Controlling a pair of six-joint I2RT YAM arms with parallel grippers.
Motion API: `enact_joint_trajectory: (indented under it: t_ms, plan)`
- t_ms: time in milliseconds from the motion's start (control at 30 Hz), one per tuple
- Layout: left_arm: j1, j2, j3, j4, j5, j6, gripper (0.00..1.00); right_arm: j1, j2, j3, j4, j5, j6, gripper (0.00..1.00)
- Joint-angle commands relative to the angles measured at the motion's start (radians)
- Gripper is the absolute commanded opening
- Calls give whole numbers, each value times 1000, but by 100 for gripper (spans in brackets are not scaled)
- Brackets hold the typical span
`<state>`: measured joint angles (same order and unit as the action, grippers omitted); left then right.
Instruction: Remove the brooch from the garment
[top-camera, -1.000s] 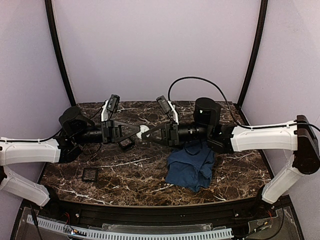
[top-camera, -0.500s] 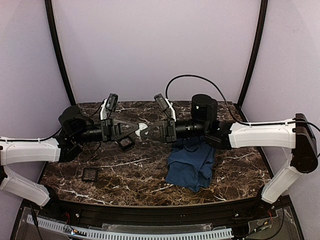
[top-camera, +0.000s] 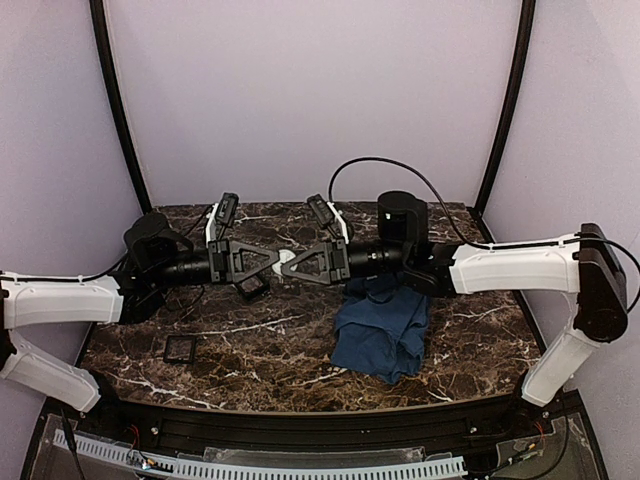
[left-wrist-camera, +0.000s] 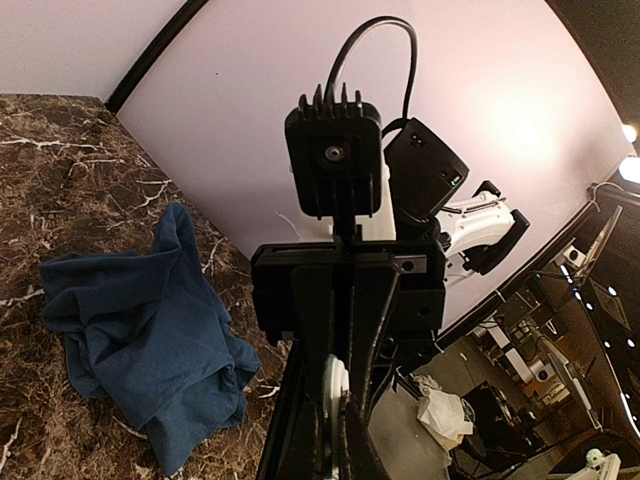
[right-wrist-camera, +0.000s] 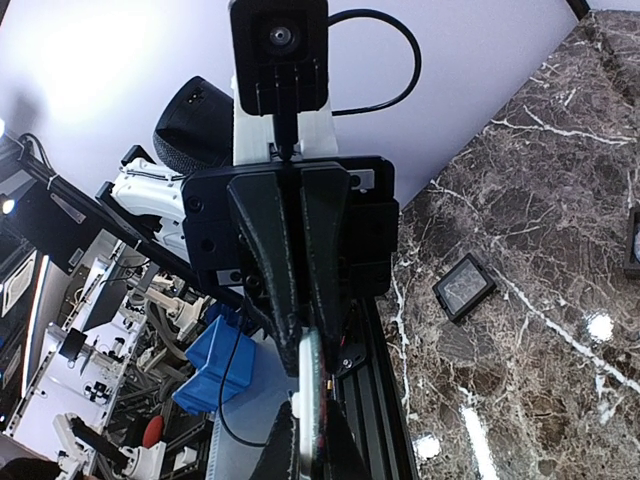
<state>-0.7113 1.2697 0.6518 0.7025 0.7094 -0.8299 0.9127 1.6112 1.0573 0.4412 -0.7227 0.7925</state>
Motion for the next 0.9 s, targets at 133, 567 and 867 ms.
enact_joint_trajectory:
  t_ms: [133,567,867]
  plan:
    - [-43,-18,8,60,79,18,1,-38,93,-33,-47,61,127,0]
    - [-53,-35,5,44,86,47,1,-94,143,-143,130,11,337,0]
    - [-59,-45,6,48,103,67,1,-112,164,-189,173,25,422,0]
